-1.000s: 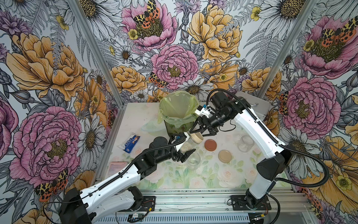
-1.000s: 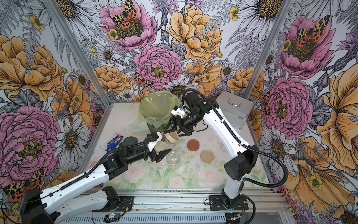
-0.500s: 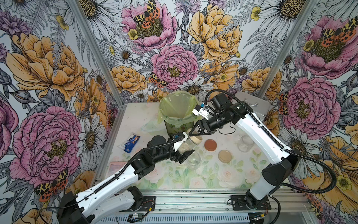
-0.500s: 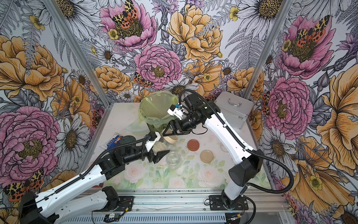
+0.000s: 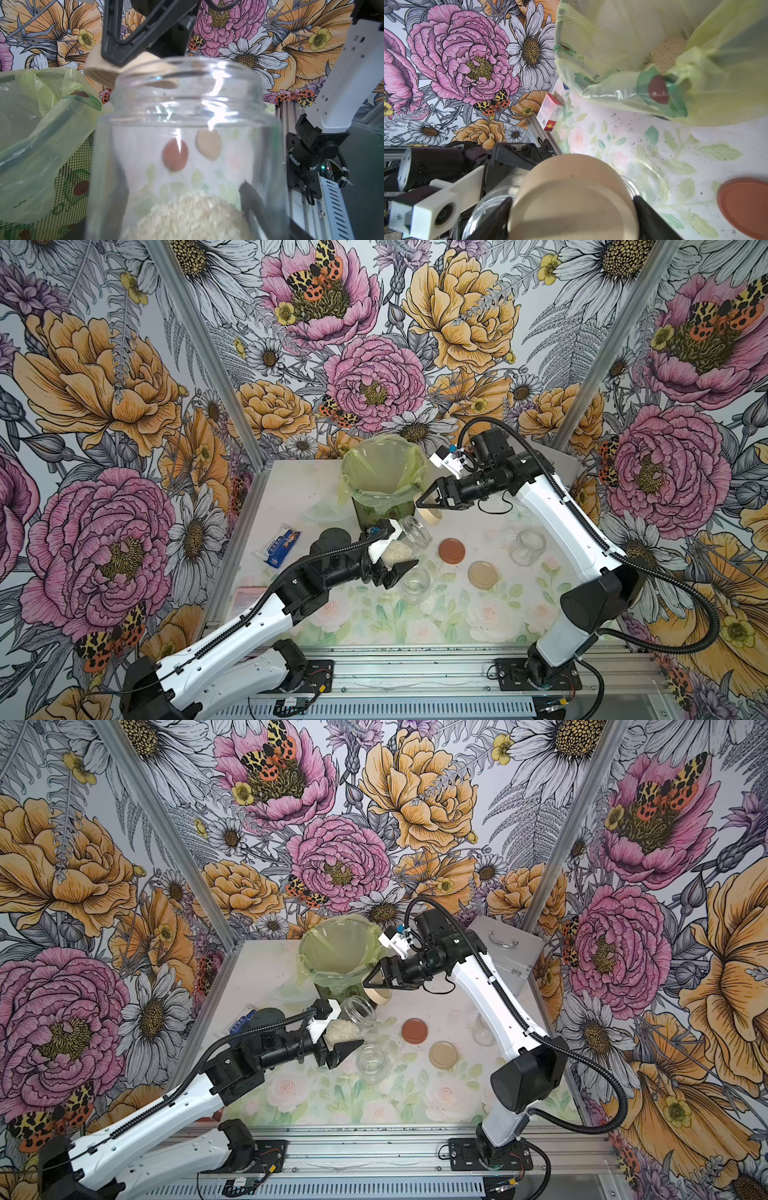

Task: Empty moldy rice from jars
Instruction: Unscrew the lid from the jar, then place the lid at the center of the board.

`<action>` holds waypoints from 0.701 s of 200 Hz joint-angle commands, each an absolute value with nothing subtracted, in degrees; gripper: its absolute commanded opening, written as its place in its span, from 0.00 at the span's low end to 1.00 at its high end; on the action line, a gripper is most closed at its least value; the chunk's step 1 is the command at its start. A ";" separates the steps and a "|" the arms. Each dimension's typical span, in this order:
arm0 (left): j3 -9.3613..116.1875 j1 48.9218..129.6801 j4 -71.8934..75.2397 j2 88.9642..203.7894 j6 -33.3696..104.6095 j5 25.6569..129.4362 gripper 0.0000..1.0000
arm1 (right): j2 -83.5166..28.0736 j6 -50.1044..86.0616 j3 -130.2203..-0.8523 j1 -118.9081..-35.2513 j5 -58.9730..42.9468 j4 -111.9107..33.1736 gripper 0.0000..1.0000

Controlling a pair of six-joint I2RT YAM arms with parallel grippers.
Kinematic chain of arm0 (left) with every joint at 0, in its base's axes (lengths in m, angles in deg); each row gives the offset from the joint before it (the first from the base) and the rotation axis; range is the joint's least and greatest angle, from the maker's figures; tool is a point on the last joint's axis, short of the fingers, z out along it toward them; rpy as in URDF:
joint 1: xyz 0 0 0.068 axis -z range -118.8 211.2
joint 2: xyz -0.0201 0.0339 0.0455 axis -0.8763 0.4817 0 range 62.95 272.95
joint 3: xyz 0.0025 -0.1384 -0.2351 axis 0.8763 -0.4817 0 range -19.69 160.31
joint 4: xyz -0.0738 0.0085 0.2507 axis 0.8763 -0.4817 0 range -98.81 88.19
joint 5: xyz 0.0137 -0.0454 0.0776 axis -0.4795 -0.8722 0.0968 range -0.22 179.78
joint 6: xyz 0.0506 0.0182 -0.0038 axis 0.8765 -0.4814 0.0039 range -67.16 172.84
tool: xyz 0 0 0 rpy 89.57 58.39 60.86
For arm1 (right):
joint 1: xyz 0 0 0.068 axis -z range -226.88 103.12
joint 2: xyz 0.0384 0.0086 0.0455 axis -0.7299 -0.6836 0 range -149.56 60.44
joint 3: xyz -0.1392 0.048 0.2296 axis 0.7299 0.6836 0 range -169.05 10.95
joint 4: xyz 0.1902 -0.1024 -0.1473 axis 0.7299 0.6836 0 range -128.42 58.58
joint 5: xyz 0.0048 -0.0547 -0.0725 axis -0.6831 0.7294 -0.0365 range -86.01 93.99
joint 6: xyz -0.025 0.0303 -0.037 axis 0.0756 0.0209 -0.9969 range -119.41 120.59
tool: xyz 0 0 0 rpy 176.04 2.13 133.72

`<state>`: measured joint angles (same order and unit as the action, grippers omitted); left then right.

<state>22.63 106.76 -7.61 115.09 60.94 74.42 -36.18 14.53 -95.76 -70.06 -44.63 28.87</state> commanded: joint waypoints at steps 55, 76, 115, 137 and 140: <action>26.30 105.90 -0.56 114.25 61.67 75.13 0.00 | -37.03 17.32 -94.56 -63.36 -36.55 26.59 0.63; 28.38 105.46 -2.06 115.27 60.83 76.11 0.00 | -37.80 18.01 -93.27 -62.53 -31.73 26.21 0.64; 32.66 103.95 -5.13 117.56 57.88 78.05 0.00 | -39.74 20.38 -89.37 -61.56 -24.38 22.28 0.64; 34.68 102.51 -6.16 118.35 55.39 79.65 0.00 | -41.09 22.28 -86.82 -60.53 -23.19 18.23 0.65; 34.98 102.25 -6.20 118.47 54.98 79.60 0.00 | -41.55 22.37 -86.63 -60.48 -22.93 17.97 0.65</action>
